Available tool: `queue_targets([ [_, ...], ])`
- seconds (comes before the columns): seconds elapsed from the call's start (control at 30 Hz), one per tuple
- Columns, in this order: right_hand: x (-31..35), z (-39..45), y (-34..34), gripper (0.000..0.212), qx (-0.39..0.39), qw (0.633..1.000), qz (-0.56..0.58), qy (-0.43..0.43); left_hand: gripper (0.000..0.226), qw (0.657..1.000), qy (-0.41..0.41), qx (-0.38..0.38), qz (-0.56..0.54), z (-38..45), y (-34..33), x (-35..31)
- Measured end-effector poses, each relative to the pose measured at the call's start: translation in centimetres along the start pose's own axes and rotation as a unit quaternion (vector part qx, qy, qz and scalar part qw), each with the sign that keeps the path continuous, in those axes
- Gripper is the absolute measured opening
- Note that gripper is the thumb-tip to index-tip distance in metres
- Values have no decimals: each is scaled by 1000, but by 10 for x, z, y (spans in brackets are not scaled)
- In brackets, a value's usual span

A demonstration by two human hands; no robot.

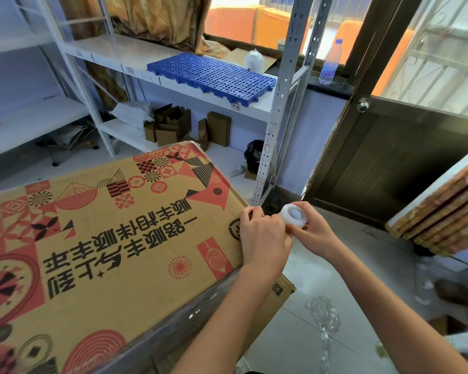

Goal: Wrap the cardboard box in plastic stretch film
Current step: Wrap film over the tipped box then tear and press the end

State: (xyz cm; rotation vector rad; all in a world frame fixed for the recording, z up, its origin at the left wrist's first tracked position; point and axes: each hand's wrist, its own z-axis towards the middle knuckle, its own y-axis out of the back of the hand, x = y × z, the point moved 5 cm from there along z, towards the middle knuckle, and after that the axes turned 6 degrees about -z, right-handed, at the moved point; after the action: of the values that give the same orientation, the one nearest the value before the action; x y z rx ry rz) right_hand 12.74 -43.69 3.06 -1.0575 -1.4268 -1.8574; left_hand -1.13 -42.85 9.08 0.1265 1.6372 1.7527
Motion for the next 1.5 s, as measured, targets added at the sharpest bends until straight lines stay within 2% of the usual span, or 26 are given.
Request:
queue_targets([
  [0.13, 0, -3, 3, 40, 3, 1000, -18, 15, 28, 1000, -14, -12, -4, -2, -2, 0],
  [0.27, -2, -5, 4, 41, -1, 998, -51, 26, 22, 998, -14, -27, -54, -3, 2, 2],
  [0.37, -3, -1, 6, 42, -32, 998, -47, 14, 13, 993, -19, -7, -121, -6, -1, -4],
  [0.53, -3, 6, -7, 49, 13, 995, -94, 15, 16, 997, -46, -7, -62, -18, -9, -16],
  [0.67, -7, 4, -5, 46, -27, 999, 18, -9, 23, 997, -72, -6, -28, -16, -6, -9],
  [0.77, -17, 0, -10, 41, 40, 986, 138, -81, 27, 997, -65, 6, 28, -15, -5, -4],
  [0.83, -20, -3, -16, 51, 114, 964, 212, -116, 31, 998, -44, 22, 48, -13, -5, 1],
  [0.9, -18, -8, -21, 63, 185, 958, 192, -107, 31, 996, -31, 47, 71, -12, -5, 3],
  [0.97, -17, -13, -28, 65, 225, 959, 147, -88, 30, 994, -28, 59, 89, -12, -6, 3],
  [1.0, -18, -14, -31, 61, 223, 964, 125, -78, 30, 994, -26, 58, 90, -12, -5, 3],
  [1.07, -22, -16, -36, 50, 173, 976, 114, -68, 28, 995, -24, 51, 79, -14, -4, 4],
  [1.17, -31, -24, -37, 39, 66, 975, 196, -88, 26, 997, -24, 34, 65, -14, 1, 8],
  [1.23, -36, -27, -37, 43, 39, 971, 218, -89, 26, 997, -25, 23, 64, -14, 5, 12],
  [1.3, -37, -27, -34, 46, 40, 971, 218, -89, 26, 998, -23, 13, 62, -13, 9, 14],
  [1.5, -26, -18, -24, 49, 112, 976, 167, -81, 24, 997, -26, 19, 69, -14, 9, 14],
])
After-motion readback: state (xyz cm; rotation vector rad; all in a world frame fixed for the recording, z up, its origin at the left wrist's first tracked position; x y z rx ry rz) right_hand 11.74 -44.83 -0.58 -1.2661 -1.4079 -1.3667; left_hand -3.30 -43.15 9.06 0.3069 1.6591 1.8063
